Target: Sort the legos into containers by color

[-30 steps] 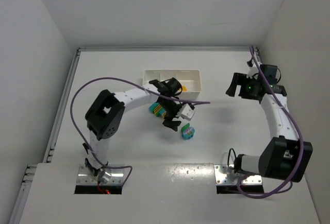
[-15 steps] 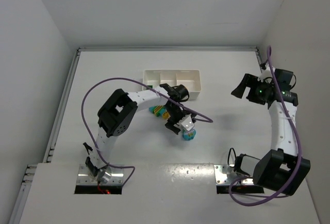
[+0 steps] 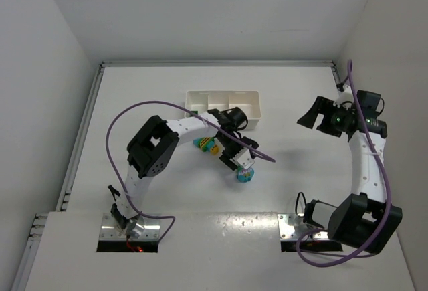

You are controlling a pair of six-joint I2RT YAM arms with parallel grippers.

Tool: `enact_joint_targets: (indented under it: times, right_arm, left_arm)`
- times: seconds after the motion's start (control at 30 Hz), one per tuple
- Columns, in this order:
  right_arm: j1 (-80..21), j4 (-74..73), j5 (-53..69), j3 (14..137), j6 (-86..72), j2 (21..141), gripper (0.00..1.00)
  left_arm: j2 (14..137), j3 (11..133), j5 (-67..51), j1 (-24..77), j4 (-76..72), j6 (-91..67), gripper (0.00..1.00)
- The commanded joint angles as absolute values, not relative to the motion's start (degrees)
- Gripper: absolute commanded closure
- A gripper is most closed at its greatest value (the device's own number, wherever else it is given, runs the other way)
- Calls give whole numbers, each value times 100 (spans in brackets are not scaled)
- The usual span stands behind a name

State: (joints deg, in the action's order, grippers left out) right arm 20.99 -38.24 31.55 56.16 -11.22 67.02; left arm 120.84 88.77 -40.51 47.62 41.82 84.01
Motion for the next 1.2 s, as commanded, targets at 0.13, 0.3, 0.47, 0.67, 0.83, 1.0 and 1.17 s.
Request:
enact_joint_targets:
  times: [0.13,0.3,0.47,0.67,0.83,1.0,1.17]
  right_arm:
    - [2188,-3867,3357,5695,-1213,6653,11]
    - [2241,-3867,3410,5695,-1213,6653,11]
    - [2241,-3867,3410,5590,-1213,6653,11]
    - [2294,-3920,3463,5537,-1160,6601,11]
    - [2294,-3920,3568,5537,-1160,6601,11]
    - [2294,-3920,3735,5537,-1160,6714,11]
    - [2216,-4043,5048,5537,-959,6952,11]
  left_arm:
    - [12226,9070,-4474,4878,4526,9307,19]
    - [12278,9070,-4535,4931,4886,9781,19]
    - [12226,8904,-4588,5036,4887,9932,20]
    - [12226,8956,-4535,5098,4887,9906,28]
    - [12278,9018,-4369,5098,4887,9678,41]
    - [12331,9070,-4254,5045,4887,9238,51]
    - [12192,9132,-4394,4755,4624,7977,69]
